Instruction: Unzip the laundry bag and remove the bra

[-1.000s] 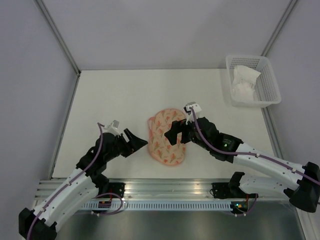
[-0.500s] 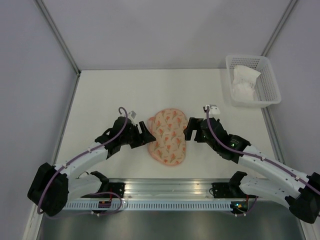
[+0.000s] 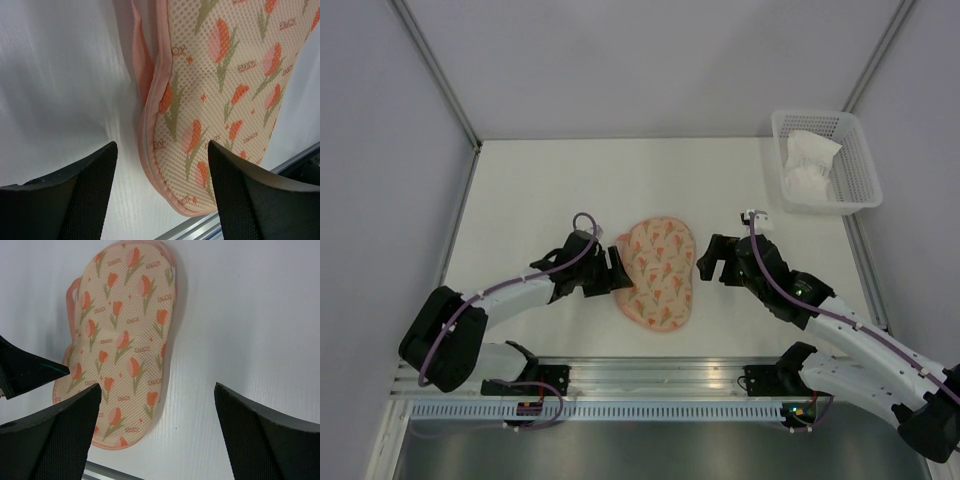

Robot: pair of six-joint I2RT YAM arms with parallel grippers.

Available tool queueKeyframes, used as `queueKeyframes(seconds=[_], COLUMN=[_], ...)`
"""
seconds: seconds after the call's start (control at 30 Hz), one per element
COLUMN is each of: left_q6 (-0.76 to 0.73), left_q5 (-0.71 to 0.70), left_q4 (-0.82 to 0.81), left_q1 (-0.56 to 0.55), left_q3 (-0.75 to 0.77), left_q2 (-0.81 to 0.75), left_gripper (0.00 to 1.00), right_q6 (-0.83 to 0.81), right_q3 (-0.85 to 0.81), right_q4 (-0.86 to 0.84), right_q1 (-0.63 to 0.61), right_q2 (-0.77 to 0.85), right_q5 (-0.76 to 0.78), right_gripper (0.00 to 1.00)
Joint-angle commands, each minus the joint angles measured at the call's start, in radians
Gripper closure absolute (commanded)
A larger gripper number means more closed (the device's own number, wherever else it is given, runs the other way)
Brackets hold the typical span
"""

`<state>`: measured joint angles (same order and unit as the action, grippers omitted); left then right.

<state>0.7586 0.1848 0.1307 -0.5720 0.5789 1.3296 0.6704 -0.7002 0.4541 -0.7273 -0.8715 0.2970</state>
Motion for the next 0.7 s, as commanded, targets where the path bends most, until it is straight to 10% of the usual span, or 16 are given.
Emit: queueKeyframes(seconds=[0.0, 0.33, 0.5, 0.67], left_q6=[-0.064, -0.079, -0.076, -0.024], left_q5=[-0.013, 0.128, 0.188, 0.184], left_q4=[-0.045, -0.194, -0.268, -0.365], left_q1=[-0.005, -0.005, -0.005, -0.002], left_q3=[0.050, 0.038, 0.033, 0.022], left_q2=[0.022, 0.160, 0.230, 0.235], left_gripper=[0.23, 0.39, 0.96, 0.98], right_q6=[0.015, 0.006, 0.003, 0.000], right_q3=[0.018, 0.005, 0.008, 0.011], right_q4=[0.008, 0.018, 0.018, 0.020], right_q1=[0.022, 0.032, 0.037, 0.039], right_q2=[0.014, 0.025, 0.028, 0.023], right_q5=[-0.042, -0.058, -0.061, -0.067], right_gripper=[0.02, 0.03, 0.05, 0.05])
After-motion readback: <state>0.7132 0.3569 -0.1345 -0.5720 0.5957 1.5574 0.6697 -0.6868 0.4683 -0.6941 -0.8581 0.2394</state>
